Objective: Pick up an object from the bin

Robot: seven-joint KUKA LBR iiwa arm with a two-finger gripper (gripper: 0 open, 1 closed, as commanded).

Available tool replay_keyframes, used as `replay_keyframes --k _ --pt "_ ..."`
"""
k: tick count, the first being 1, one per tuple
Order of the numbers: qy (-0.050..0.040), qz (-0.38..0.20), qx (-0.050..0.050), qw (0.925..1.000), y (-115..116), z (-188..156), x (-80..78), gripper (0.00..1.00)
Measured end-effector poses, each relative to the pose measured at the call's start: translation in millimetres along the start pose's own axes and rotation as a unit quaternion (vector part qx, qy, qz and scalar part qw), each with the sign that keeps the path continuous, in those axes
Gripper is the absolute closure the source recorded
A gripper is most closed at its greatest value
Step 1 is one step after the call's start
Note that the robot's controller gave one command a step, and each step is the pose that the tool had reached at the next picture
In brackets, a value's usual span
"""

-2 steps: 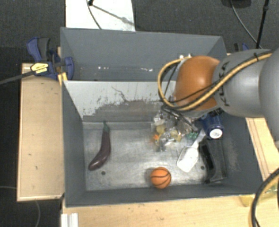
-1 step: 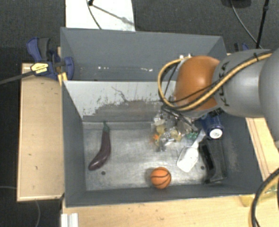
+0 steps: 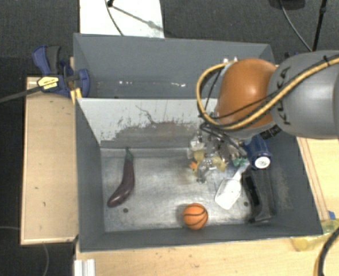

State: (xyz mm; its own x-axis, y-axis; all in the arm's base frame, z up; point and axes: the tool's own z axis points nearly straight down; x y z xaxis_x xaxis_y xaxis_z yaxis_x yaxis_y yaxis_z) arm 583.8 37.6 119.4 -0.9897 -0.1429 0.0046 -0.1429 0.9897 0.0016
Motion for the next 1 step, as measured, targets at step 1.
replay_keyframes --k 1 --pt "-0.0034 0.035 0.0 0.9994 -27.0 -88.6 9.5 1.0"
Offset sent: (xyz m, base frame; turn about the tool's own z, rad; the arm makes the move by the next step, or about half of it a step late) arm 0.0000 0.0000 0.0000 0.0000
